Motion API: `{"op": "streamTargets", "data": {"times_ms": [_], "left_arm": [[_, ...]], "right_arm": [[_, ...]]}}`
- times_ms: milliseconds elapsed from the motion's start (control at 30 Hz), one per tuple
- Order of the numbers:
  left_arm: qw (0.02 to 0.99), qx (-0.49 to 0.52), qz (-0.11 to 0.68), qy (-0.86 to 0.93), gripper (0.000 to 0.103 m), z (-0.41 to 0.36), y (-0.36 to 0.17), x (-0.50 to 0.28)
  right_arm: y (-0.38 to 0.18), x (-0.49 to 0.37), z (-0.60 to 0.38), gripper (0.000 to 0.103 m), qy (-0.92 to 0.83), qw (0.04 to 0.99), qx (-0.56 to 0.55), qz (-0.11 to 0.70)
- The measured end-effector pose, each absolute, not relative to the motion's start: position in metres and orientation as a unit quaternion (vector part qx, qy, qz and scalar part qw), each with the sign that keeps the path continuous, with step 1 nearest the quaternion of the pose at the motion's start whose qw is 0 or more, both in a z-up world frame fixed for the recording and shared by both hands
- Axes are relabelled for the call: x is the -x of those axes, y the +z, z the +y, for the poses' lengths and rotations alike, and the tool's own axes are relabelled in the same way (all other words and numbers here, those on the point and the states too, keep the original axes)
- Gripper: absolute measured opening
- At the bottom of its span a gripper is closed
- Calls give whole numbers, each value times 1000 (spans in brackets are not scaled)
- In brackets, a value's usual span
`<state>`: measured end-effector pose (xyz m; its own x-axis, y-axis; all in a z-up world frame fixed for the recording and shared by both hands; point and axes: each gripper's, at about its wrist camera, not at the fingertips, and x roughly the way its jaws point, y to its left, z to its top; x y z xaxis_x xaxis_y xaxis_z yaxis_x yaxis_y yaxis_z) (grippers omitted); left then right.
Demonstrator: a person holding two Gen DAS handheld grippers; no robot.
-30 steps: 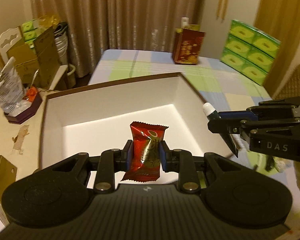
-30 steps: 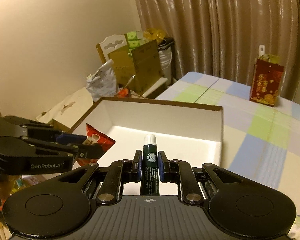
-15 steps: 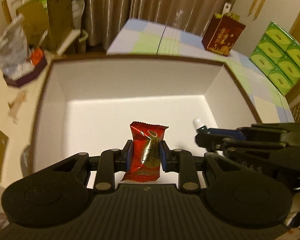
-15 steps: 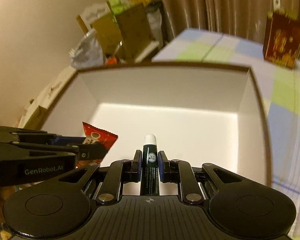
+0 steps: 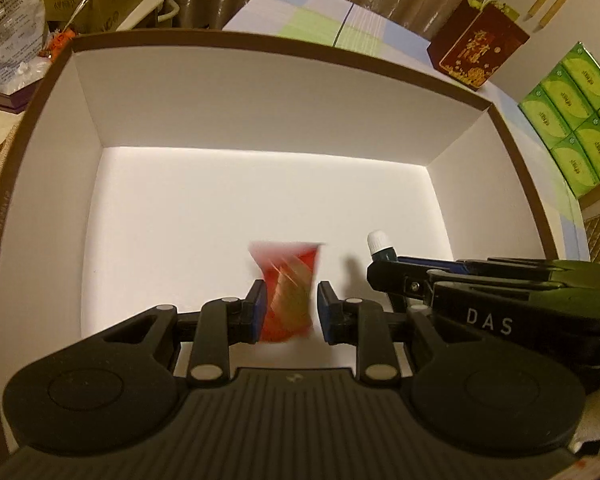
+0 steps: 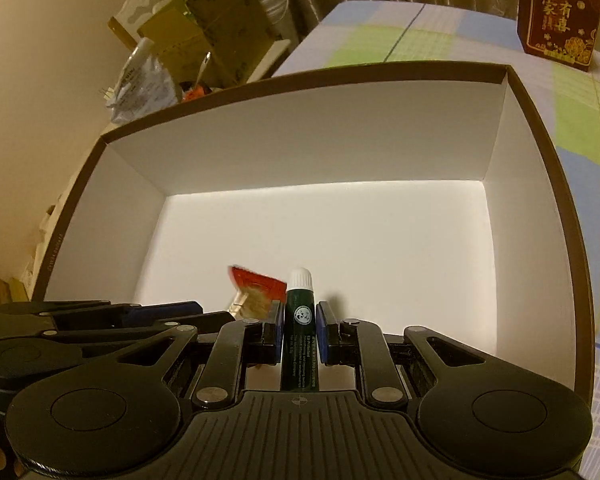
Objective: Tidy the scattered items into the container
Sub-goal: 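Carry the candy packet and green tube into the box with both tools, then open both tools to release the items and lift out of the box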
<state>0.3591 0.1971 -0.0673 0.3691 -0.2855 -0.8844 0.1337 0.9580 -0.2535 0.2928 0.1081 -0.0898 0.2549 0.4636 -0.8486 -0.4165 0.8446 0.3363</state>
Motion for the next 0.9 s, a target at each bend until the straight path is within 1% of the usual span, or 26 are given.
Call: {"op": "streamTargets", "data": {"times_ms": [133, 200, 233, 267, 300, 367, 433, 533, 600, 667, 733, 833, 900], "left_arm": [[822, 63, 552, -124, 23, 193, -70, -360], [823, 56, 553, -121, 29, 192, -69, -359], [824, 52, 552, -118, 35, 192, -69, -359], [826, 47, 550, -115, 37, 192, -67, -357], [828, 41, 548, -113, 38, 192, -65, -356], [831, 35, 545, -109, 46, 193, -63, -354], [833, 33, 543, -104, 52, 194, -60, -353], [836, 29, 539, -98, 53, 194, -57, -350], [838, 23, 537, -92, 55, 194, -55, -348], [841, 13, 534, -82, 63, 195, -53, -345], [843, 7, 532, -77, 66, 196, -51, -343], [844, 7, 530, -76, 66, 197, -48, -338], [846, 5, 528, -72, 66, 197, -45, -334]], "right_arm": [[-90, -293, 106, 14, 275, 788, -12, 550], [-89, -293, 104, 20, 270, 787, -7, 554], [-88, -292, 103, 27, 269, 788, -3, 554], [-87, -292, 101, 33, 267, 790, 0, 551], [-86, -292, 99, 36, 266, 792, 1, 549], [-86, -292, 95, 41, 264, 794, -5, 547], [-84, -291, 90, 44, 263, 796, -13, 545], [-81, -288, 89, 52, 262, 799, -5, 541], [-79, -287, 92, 57, 260, 802, 4, 537], [-78, -282, 89, 66, 259, 806, 12, 532], [-77, -278, 89, 67, 262, 809, 17, 525], [-73, -269, 87, 68, 275, 810, 15, 518], [-69, -265, 84, 71, 285, 809, 8, 514]]}}
